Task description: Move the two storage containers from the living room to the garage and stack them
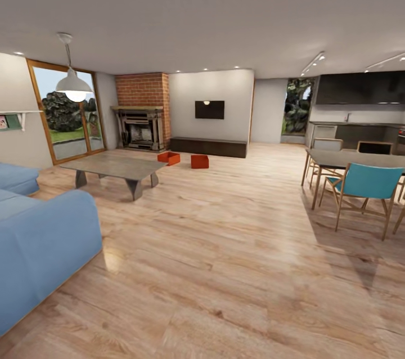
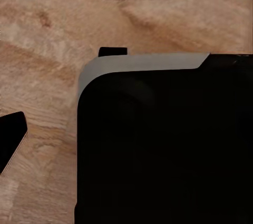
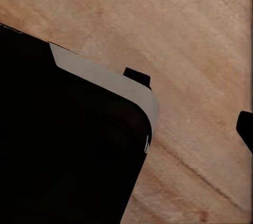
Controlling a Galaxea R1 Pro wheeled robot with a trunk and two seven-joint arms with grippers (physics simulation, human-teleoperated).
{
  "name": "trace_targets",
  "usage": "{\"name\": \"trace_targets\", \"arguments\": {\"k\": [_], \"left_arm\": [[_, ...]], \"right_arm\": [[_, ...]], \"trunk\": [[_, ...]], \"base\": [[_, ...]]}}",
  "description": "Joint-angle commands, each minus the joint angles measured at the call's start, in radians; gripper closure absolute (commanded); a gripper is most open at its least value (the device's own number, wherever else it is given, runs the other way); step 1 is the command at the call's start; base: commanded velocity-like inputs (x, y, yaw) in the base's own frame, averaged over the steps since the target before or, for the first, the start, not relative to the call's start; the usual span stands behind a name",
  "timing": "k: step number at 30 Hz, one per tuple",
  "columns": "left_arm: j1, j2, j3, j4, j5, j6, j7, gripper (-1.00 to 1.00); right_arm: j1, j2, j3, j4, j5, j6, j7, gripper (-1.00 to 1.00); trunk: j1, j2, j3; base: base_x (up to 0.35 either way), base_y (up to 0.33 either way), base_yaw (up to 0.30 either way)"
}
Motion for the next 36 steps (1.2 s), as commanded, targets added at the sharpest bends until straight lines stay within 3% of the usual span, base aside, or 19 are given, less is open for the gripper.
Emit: {"name": "trace_targets", "arguments": {"k": [1,36], "left_arm": [[0.000,0.000,0.002,0.000,0.001,-0.003,-0.001,-1.00],[0.000,0.000,0.002,0.000,0.003,0.000,-0.002,-1.00]], "right_arm": [[-0.001,0.000,0.006,0.002,-0.011,-0.004,0.005,-1.00],[-0.001,-0.001,0.008,0.002,-0.010,-0.004,0.005,-1.00]], "trunk": [[0.001,-0.001,-0.001],[0.001,-0.001,-0.001]], "base": [[0.322,0.000,0.000],[0.322,0.000,0.000]]}}
